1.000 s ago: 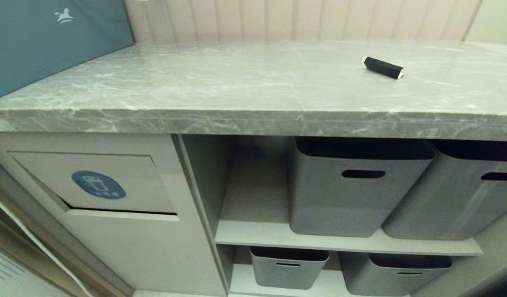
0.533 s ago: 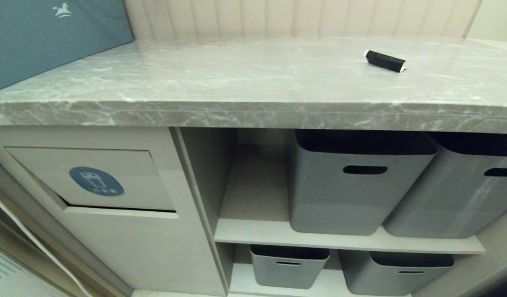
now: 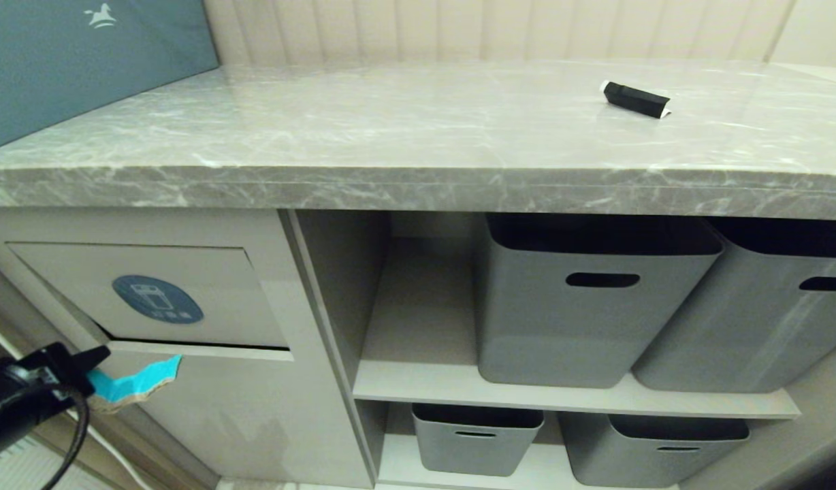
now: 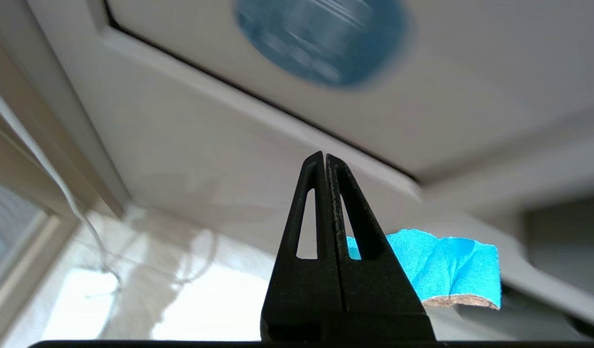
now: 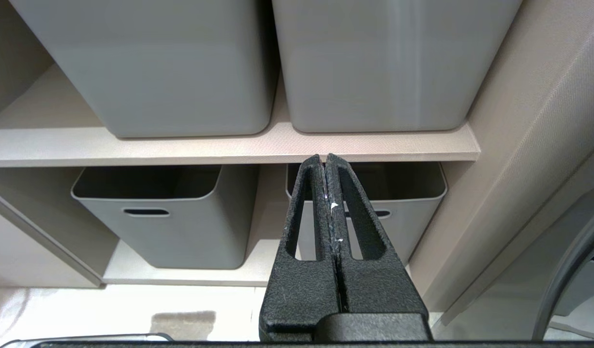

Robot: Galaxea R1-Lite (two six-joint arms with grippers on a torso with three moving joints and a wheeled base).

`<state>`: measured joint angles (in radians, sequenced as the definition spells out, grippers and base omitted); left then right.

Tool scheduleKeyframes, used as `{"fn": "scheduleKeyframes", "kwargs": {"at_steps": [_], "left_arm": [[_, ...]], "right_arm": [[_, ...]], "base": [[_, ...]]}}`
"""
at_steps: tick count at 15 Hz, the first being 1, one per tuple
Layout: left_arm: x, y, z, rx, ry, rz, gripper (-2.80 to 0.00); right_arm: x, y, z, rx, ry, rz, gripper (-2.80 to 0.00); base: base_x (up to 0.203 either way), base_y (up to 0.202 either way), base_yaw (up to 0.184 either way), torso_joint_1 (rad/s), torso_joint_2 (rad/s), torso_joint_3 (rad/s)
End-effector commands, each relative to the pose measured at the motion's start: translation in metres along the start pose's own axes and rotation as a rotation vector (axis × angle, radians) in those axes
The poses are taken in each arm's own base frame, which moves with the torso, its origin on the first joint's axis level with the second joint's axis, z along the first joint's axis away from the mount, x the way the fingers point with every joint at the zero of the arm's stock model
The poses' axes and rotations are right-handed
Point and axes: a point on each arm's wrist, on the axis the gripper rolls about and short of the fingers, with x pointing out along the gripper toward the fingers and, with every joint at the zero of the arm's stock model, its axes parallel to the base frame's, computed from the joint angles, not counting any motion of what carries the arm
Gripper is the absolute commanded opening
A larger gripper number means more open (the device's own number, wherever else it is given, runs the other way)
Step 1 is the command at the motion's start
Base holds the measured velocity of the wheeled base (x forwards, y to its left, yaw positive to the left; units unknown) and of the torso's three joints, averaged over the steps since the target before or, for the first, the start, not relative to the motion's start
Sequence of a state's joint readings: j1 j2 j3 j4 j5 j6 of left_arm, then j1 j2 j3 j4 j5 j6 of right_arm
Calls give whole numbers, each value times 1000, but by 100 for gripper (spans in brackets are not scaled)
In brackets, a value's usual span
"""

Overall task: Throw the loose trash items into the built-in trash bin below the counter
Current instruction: Put the garbage in the trash can

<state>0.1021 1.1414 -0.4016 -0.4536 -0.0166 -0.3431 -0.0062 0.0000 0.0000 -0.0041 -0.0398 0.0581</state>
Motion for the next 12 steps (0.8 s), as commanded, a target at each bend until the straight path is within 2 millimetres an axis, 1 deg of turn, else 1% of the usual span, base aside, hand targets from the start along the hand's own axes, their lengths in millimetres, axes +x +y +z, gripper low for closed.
{"fn": "scheduleKeyframes", "kwargs": {"at_steps": [1, 3, 7, 10, 12], "left_arm": [[43, 12, -8, -1, -18, 36, -280], [60, 21, -14, 7, -45, 47, -280], [86, 47, -25, -29, 13, 54, -280], [110, 57, -36, -39, 23, 5, -280], [126, 63, -42, -49, 1, -29, -280]], "right_arm": [[0, 0, 0, 0, 1, 0, -280], [0, 0, 0, 0, 1, 0, -280], [0, 0, 0, 0, 1, 0, -280], [0, 0, 0, 0, 1, 0, -280], [0, 0, 0, 0, 1, 0, -280]], "base": [[0, 0, 0, 0, 0, 0], [0, 0, 0, 0, 0, 0], [0, 0, 0, 0, 0, 0], [0, 0, 0, 0, 0, 0], [0, 0, 0, 0, 0, 0]]}}
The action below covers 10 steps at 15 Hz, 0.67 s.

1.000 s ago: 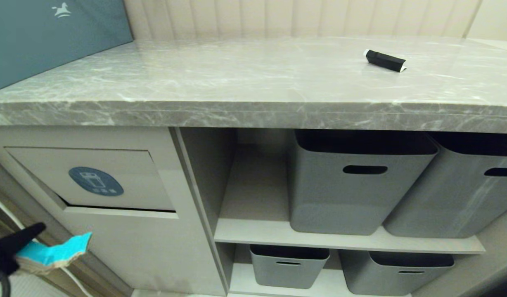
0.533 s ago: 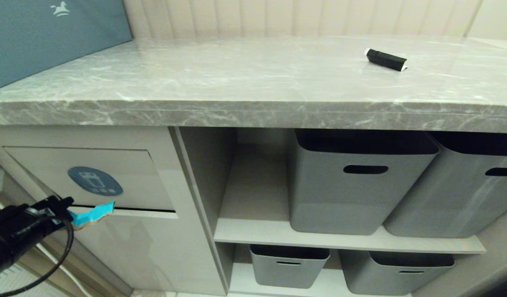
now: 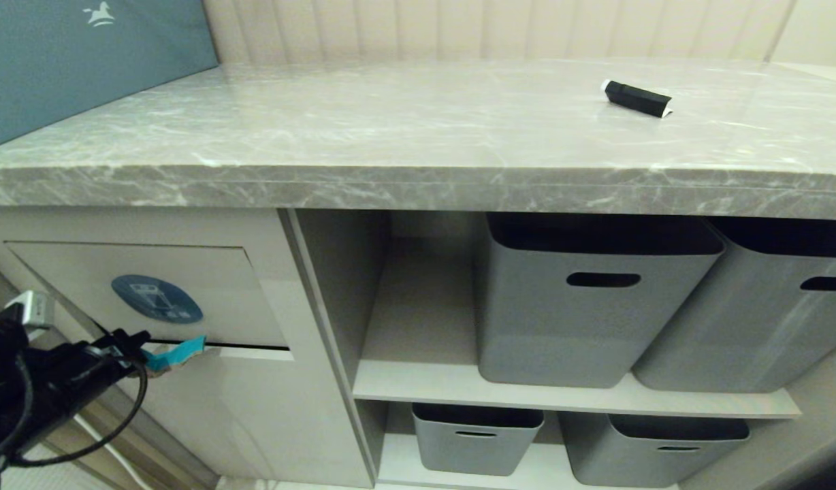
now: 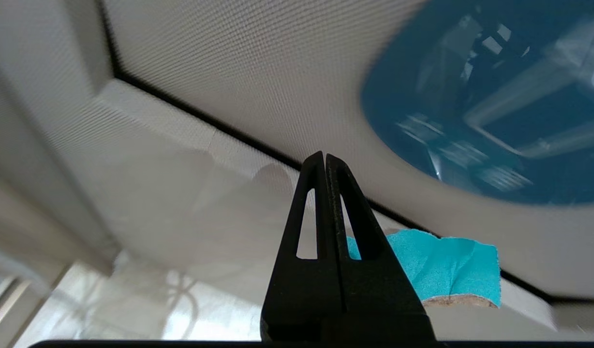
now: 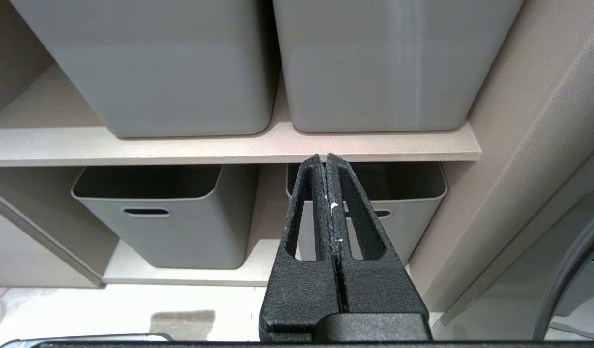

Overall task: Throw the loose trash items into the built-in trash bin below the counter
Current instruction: Put the garbage in the trash can

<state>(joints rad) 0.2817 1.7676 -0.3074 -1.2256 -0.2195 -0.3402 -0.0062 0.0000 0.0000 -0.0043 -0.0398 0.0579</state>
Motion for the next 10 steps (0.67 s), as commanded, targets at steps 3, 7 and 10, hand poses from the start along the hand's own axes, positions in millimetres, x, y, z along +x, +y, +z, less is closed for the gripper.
{"fn": "scheduleKeyframes", "kwargs": {"at_steps": [3, 7, 10], "left_arm": [[31, 10, -13, 1, -28, -54, -280], [39, 6, -9, 5, -50, -91, -280], [45, 4, 0, 7, -87, -106, -280]], "right_arm": [[0, 0, 0, 0, 0, 0, -280], [0, 0, 0, 0, 1, 0, -280], [0, 0, 0, 0, 1, 0, -280]], "base": [[0, 0, 0, 0, 0, 0], [0, 0, 0, 0, 0, 0], [0, 0, 0, 0, 0, 0]]}}
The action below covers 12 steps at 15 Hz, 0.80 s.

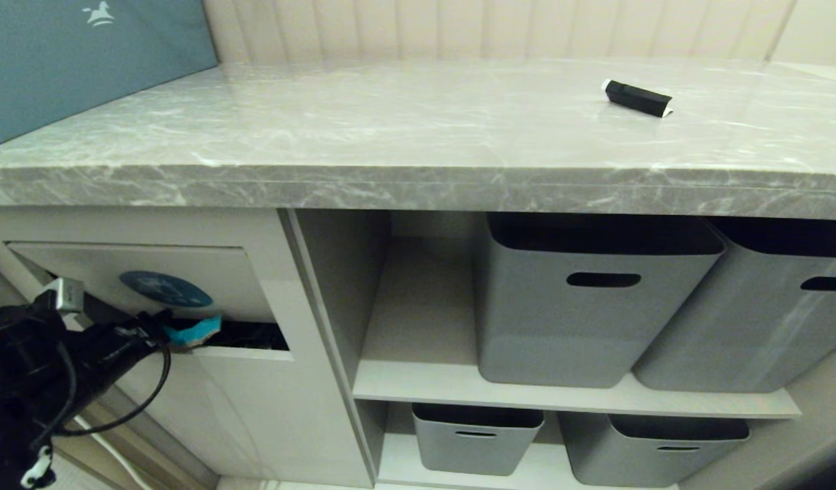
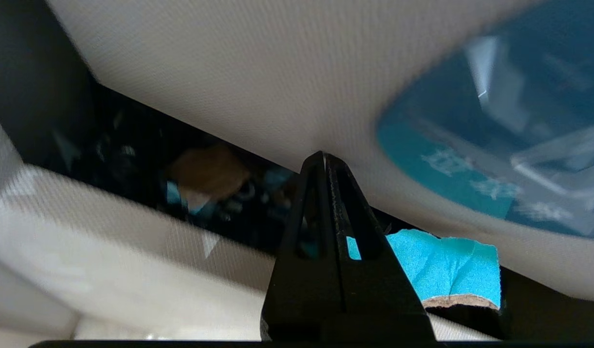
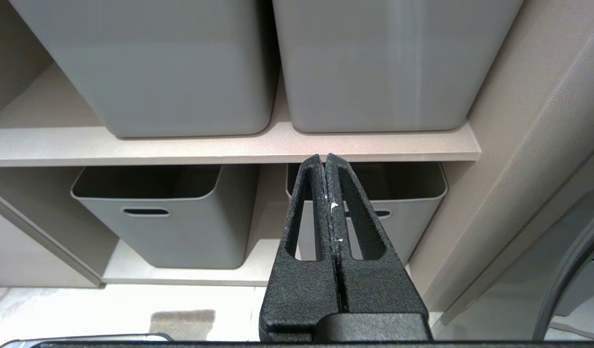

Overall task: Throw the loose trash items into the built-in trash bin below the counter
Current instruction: Put the garbage in the trash can

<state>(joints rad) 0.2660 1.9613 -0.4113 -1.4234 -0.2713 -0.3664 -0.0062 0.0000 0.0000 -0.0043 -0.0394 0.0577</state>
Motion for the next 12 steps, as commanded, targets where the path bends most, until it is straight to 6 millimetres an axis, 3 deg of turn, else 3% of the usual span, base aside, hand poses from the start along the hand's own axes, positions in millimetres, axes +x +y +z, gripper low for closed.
{"fn": "scheduleKeyframes", "kwargs": {"at_steps": [1, 9, 10, 12], "left_arm": [[4, -1, 4, -6, -23, -12, -280], [19, 0, 13, -8, -67, -33, -280], [18, 0, 13, -9, -66, -32, 0], [16, 0, 12, -14, -60, -28, 0]], "right_arm": [[0, 0, 0, 1, 1, -1, -280], [0, 0, 0, 1, 1, -1, -280], [0, 0, 0, 1, 1, -1, -280], [0, 0, 0, 1, 1, -1, -280]], "base": [[0, 0, 0, 0, 0, 0], [0, 0, 0, 0, 0, 0], [0, 0, 0, 0, 0, 0], [0, 0, 0, 0, 0, 0]]}}
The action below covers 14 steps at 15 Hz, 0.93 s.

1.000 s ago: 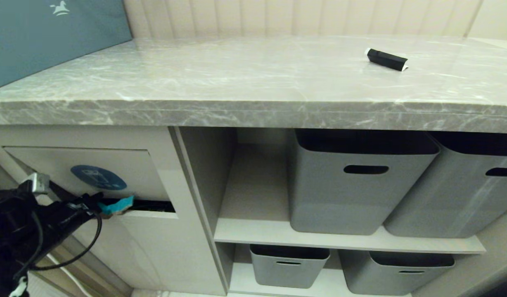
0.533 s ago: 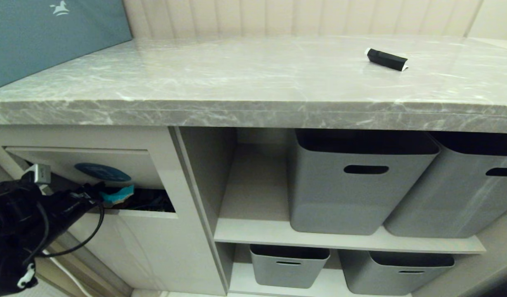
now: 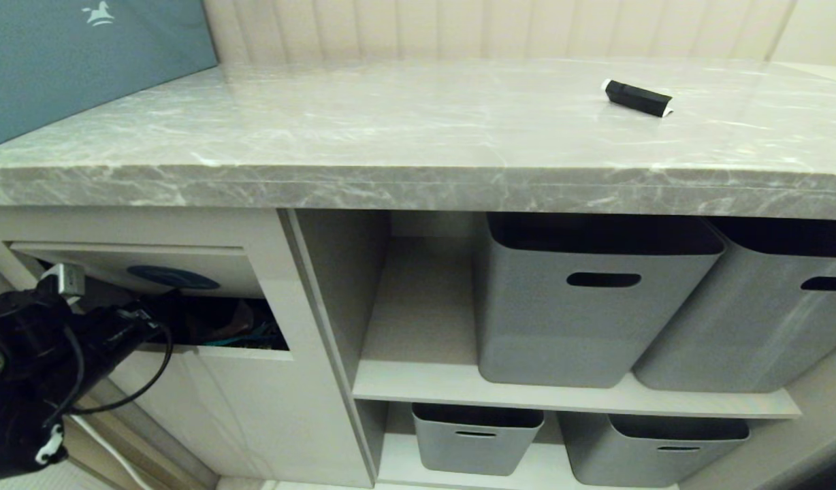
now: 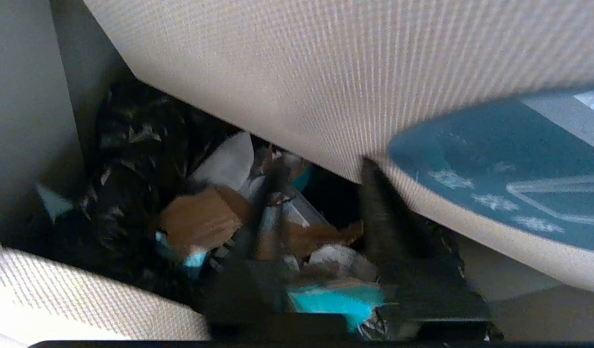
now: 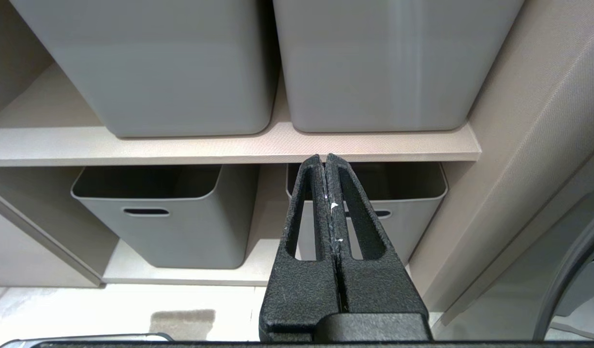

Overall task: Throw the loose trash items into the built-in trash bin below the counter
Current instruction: Put the garbage in the trash can

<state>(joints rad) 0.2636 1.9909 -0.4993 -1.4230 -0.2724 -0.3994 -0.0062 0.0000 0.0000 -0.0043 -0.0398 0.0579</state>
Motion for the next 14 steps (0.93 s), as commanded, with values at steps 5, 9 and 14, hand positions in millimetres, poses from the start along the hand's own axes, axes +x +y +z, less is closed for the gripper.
{"fn": "scheduleKeyframes", "kwargs": {"at_steps": [5, 9, 14], "left_arm": [[-10, -4, 4, -13, -11, -3, 0], [-37, -9, 16, -6, -47, 15, 0], [-107, -21, 23, -2, -90, 70, 0]], "right_arm": [[0, 0, 0, 0, 1, 0, -280], [0, 0, 0, 0, 1, 0, -280], [0, 0, 0, 0, 1, 0, -280]], "base": [[0, 0, 0, 0, 0, 0], [0, 0, 0, 0, 0, 0], [0, 0, 0, 0, 0, 0]]}}
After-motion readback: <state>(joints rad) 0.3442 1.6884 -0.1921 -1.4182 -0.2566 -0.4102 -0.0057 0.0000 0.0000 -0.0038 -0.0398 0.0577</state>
